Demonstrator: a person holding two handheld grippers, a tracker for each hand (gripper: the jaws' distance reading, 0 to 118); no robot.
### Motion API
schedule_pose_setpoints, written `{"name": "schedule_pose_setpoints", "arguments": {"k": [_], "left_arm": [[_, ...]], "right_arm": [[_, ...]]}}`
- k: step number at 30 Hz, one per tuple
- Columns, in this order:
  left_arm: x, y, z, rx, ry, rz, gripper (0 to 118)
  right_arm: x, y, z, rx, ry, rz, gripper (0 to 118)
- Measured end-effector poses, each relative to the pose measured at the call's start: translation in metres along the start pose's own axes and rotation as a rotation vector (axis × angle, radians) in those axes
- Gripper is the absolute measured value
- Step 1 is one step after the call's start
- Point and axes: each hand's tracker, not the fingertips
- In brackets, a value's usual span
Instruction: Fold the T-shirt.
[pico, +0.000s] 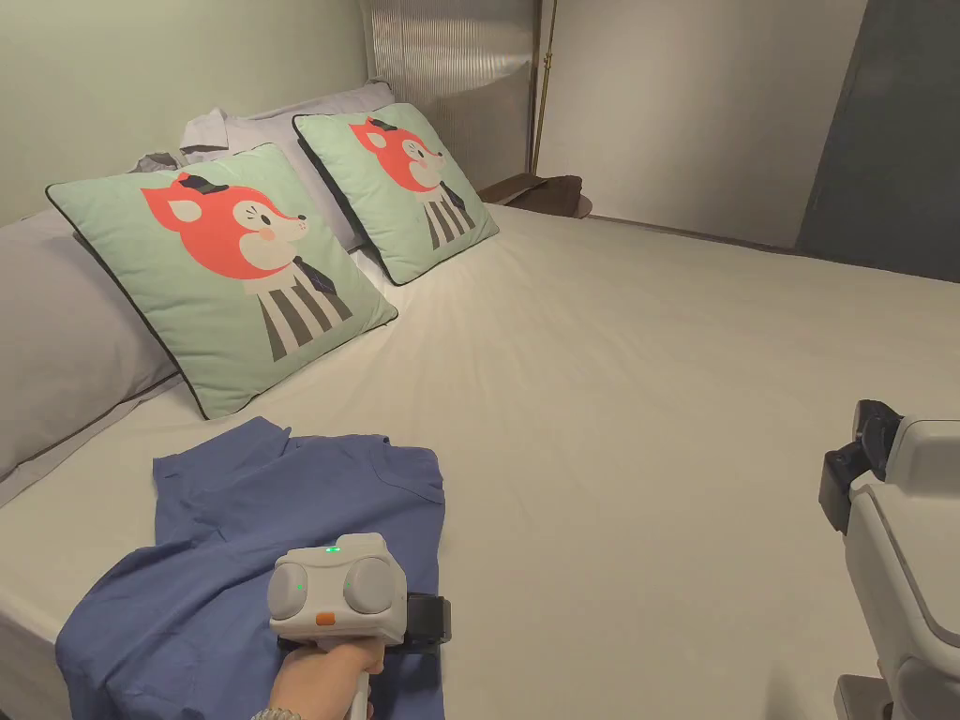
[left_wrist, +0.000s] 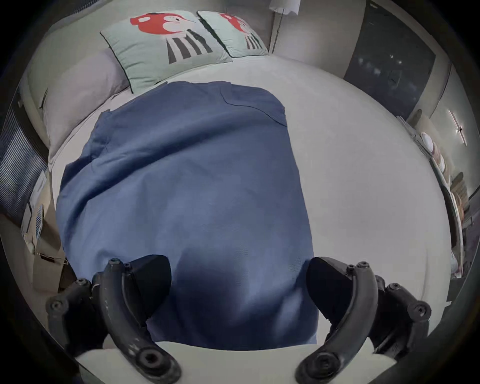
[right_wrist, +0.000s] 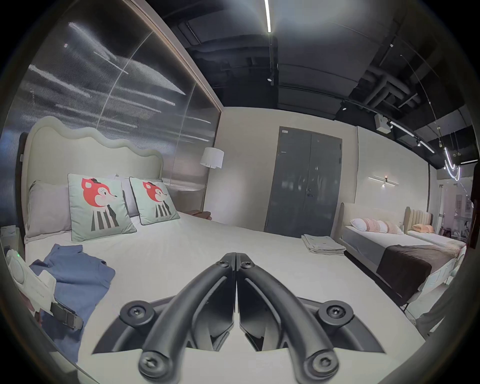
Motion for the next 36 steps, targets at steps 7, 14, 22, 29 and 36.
{"name": "schedule_pose_setpoints", "arguments": {"k": [7,14,22,29,36], "left_arm": [[-0.009,0.005,0.017,0.064,0.074,0.035,16],[-0.017,0.017,0.071,0.239,0.013,0.096,6],[0.023,0.057,0.165,0.517,-0.3,0.057,6],[0.128,0.053,0.204,0.599,-0.551,-0.148,6],[0.239,0.008,0.208,0.507,-0.818,-0.315,6]], "right_arm": [[0.003,-0.005,-0.001,-0.008,-0.003,-0.001,0],[0.011,-0.003,0.003,0.001,-0.012,-0.004,0],[0.045,0.0,0.015,0.04,-0.071,-0.036,0],[0.101,0.007,0.052,0.075,-0.198,-0.038,0],[0.156,0.007,0.097,0.071,-0.345,-0.032,0]]}}
